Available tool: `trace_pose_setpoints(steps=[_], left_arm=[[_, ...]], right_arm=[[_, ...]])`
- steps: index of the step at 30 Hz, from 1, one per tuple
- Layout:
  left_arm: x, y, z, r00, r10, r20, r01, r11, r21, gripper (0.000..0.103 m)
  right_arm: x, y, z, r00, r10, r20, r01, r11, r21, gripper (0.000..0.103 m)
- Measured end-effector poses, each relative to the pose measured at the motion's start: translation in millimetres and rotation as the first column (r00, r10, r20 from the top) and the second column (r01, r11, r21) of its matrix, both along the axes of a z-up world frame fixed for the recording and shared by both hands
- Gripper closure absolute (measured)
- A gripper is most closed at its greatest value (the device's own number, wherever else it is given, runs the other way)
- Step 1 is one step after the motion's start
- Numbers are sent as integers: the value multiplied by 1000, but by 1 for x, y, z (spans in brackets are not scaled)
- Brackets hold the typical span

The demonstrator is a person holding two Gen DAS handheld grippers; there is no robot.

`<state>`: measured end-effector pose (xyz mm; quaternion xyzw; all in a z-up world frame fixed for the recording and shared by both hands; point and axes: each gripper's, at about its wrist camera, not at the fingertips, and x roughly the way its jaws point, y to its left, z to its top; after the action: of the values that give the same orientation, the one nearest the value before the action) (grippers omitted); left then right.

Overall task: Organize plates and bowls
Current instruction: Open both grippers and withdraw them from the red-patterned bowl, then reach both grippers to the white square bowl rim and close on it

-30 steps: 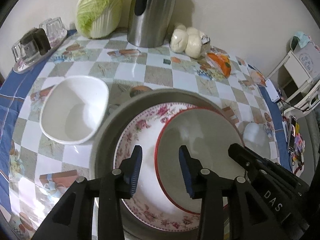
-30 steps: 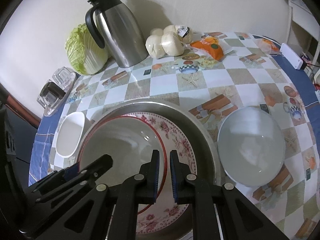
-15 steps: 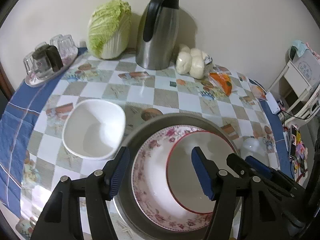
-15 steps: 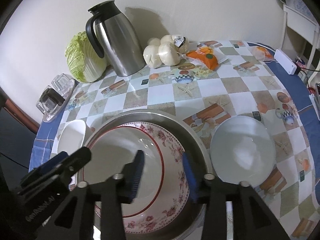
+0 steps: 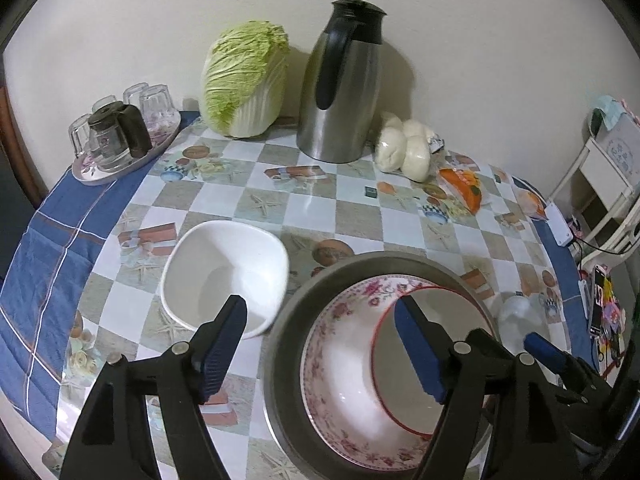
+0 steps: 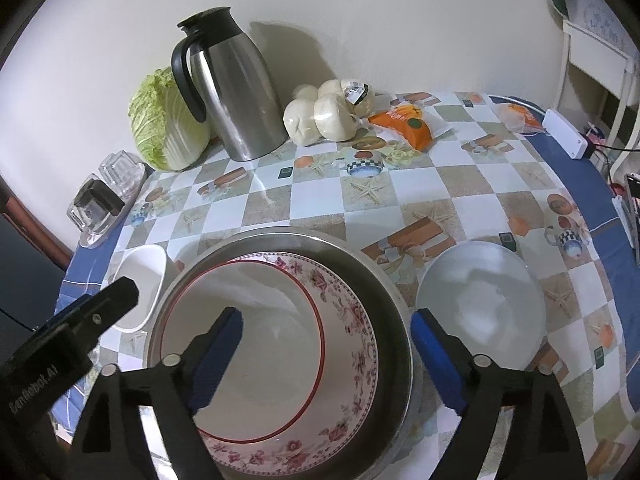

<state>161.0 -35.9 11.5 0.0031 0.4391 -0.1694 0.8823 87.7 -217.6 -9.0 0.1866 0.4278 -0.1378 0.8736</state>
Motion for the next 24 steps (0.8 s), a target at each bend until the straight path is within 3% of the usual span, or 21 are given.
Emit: trace_pose_setpoints(steps=[4,6,7,8,19,24], left_arm=[[9,13,-3,999,37,-5,-37,999,-15,25],[15,24,-5,998,61,-4,-61,998,-21,16],[18,30,-6,997,77,-4,-77,997,-23,3],[21,37,-8,995,100,2,-100,995,-26,2],[50,113,-24,953,301,-31,-302,950,-80,1],[55,131,-29,938,344,-36,-346,930,-126,1]], right_arm=[[1,3,-2,1000,0,0,0,1000,-11,0],[2,5,-2,1000,0,4,0,1000,-12,0],[2,5,-2,1000,-2,7,2,1000,-11,0],[1,6,-2,1000,-5,11,5,1000,-11,0],[5,28,15,996,20,85,-13,997,-76,0],[12,36,18,995,44,89,-42,999,-28,0]])
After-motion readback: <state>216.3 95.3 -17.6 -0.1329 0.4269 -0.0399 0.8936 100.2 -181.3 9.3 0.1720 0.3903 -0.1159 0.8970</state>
